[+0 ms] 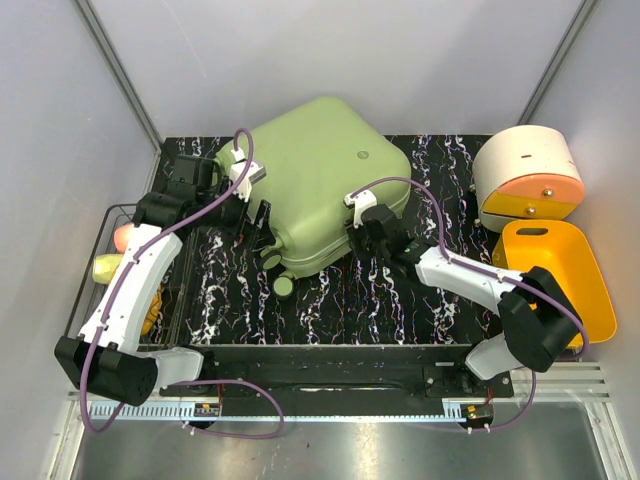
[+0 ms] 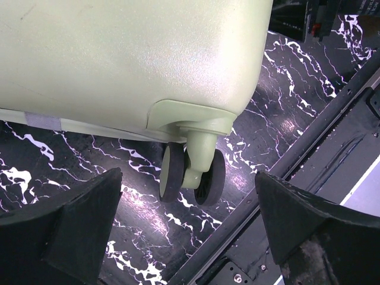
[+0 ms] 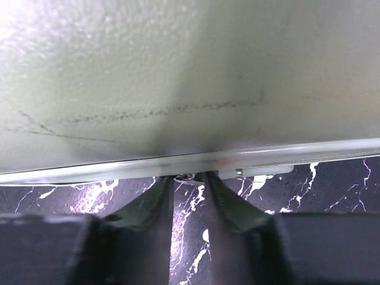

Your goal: Open, take out, and arrange the luggage

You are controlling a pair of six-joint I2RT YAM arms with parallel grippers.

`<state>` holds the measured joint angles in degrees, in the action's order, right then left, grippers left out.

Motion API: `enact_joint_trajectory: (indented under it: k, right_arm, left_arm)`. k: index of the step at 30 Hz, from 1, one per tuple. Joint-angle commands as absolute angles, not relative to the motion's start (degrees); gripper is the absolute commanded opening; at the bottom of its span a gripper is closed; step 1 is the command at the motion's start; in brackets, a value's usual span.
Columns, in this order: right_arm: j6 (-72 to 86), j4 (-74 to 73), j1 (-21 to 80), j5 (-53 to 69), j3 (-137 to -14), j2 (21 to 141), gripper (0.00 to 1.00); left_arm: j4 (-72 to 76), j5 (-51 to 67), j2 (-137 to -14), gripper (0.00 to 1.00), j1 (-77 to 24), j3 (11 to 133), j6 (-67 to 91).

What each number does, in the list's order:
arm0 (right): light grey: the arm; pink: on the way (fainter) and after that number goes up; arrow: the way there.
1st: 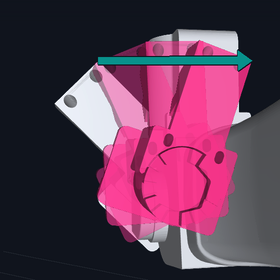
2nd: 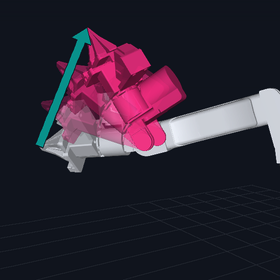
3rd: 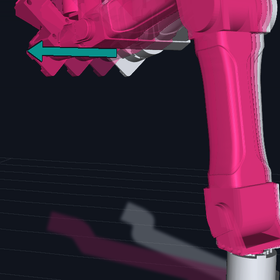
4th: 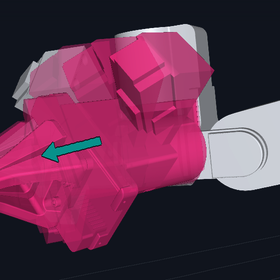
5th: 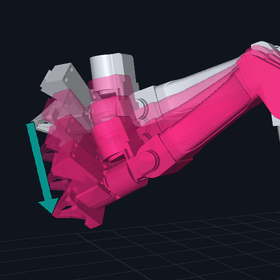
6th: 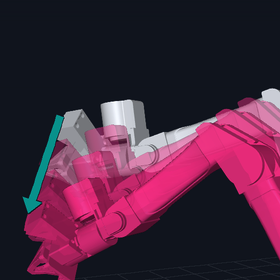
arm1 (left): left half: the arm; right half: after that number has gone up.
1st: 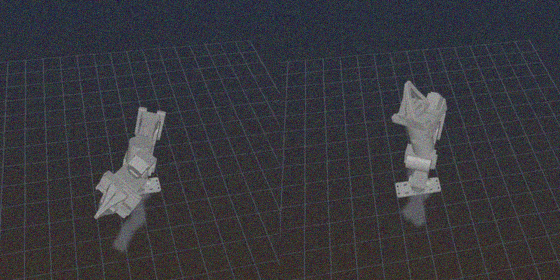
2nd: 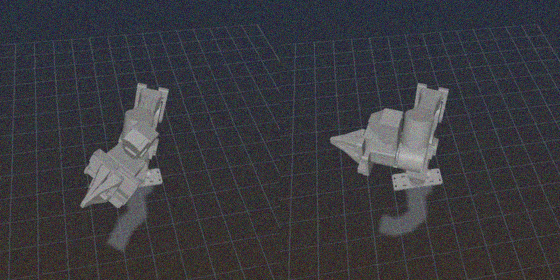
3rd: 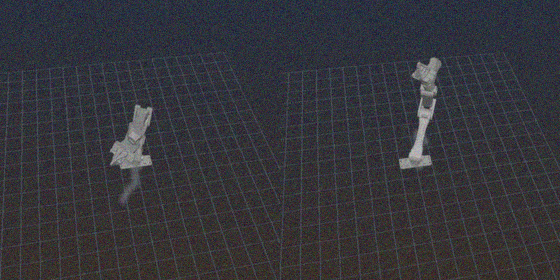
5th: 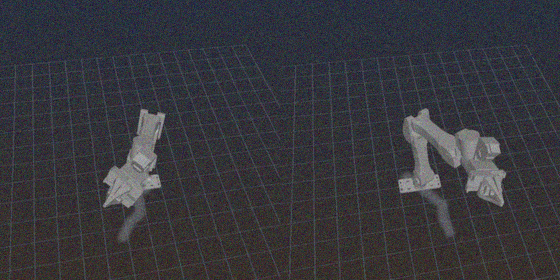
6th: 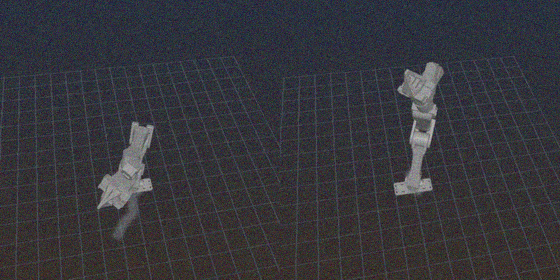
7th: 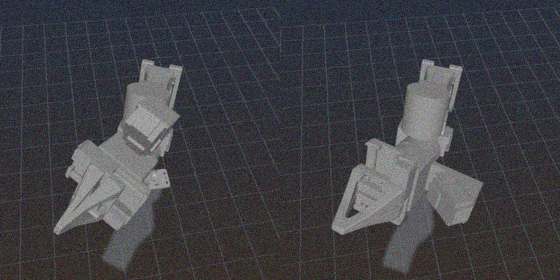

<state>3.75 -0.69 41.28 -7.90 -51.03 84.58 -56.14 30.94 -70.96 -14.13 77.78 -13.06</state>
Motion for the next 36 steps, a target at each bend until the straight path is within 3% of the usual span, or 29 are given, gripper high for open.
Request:
enact_joint_trajectory:
  k: [1,10,22,36]
  right_arm:
    - [4.05,3.43,41.48,-11.78,-54.32,84.73,0.27]
    - [-1.58,1.67,41.22,-7.12,-48.96,76.91,0.00]
    - [-5.09,2.81,34.98,1.65,-49.22,79.36,0.00]
    - [-7.38,11.77,34.98,3.16,-46.41,84.55,0.00]
  left_arm:
    - [-53.53,29.89,-69.35,0.99,-13.97,77.43,-12.57]
    - [-53.52,30.06,-70.13,0.99,-13.27,77.61,-13.01]
    - [-59.24,33.93,-67.42,0.98,-14.58,77.35,-20.39]
    - [-55.02,25.22,-68.99,0.97,-20.04,72.07,-21.10]
